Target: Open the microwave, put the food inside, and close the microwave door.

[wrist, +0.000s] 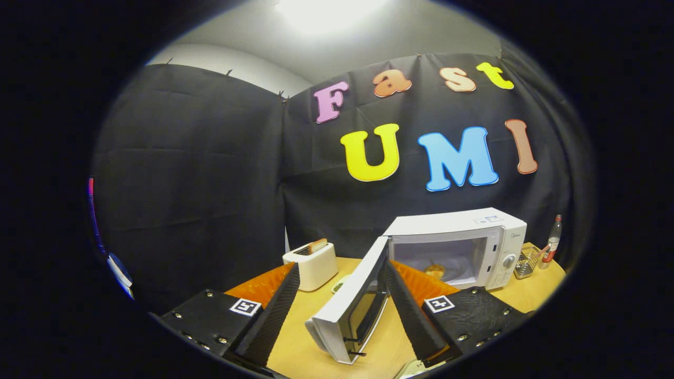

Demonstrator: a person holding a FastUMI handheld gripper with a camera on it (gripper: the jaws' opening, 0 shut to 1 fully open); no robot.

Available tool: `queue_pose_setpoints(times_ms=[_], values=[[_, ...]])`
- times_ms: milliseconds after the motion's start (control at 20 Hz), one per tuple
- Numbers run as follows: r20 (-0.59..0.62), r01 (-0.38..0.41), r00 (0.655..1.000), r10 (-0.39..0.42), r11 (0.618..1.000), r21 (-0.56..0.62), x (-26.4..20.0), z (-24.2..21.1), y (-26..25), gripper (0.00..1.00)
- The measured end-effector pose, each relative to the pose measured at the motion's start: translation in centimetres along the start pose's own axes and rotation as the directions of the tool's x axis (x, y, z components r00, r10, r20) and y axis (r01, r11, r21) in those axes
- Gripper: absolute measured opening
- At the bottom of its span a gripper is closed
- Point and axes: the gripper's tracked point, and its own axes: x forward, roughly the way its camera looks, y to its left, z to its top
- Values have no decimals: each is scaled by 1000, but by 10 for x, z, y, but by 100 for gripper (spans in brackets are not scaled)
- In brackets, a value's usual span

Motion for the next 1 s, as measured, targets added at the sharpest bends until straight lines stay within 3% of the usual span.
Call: queue_pose_setpoints(times_ms=[350, 600, 1000], values=[[-12, -141, 990, 141, 990, 23, -2, -13, 63, 97], [-89, -228, 969, 230, 973, 32, 3, -48, 101, 97], [-233, -242, 940, 249, 969, 57, 21, -123, 103, 97]])
